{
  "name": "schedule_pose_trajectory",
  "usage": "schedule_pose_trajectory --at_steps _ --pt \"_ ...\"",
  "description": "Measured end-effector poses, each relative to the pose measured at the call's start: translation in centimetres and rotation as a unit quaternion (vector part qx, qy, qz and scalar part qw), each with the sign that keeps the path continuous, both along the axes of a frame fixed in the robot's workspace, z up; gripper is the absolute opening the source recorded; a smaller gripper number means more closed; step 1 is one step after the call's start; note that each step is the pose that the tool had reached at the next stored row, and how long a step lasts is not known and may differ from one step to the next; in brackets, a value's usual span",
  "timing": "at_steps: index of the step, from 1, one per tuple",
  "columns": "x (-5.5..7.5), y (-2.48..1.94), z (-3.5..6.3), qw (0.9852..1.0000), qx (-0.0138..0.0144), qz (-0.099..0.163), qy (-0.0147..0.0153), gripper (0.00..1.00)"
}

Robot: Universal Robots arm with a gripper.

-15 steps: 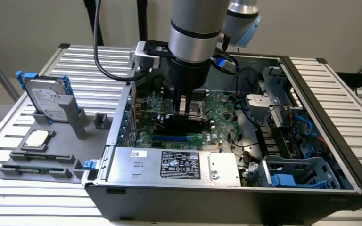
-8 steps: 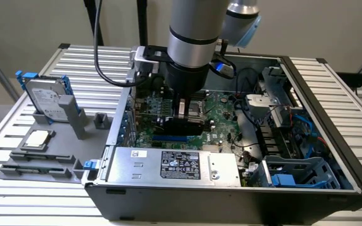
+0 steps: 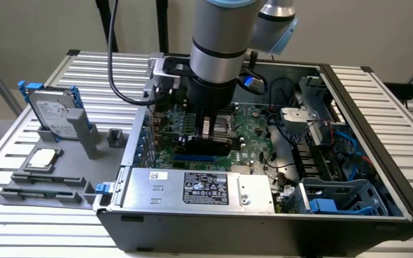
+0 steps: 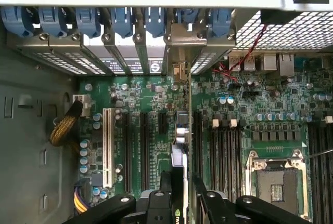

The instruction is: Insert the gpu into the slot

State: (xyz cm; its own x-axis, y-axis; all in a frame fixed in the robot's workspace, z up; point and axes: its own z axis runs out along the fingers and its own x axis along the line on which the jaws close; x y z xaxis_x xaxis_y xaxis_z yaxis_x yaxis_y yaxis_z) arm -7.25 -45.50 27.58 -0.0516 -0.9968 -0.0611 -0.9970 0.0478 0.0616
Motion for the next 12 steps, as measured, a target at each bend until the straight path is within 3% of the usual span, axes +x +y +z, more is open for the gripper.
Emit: schedule_pose_trajectory --at_steps 10,12 --pt "-0.11 0.01 -0.19 1.0 0.0005 0.0 -0.0001 0.26" --pt "-0.12 0.0 -0.28 1.0 0.0003 0.0 0.0012 0.26"
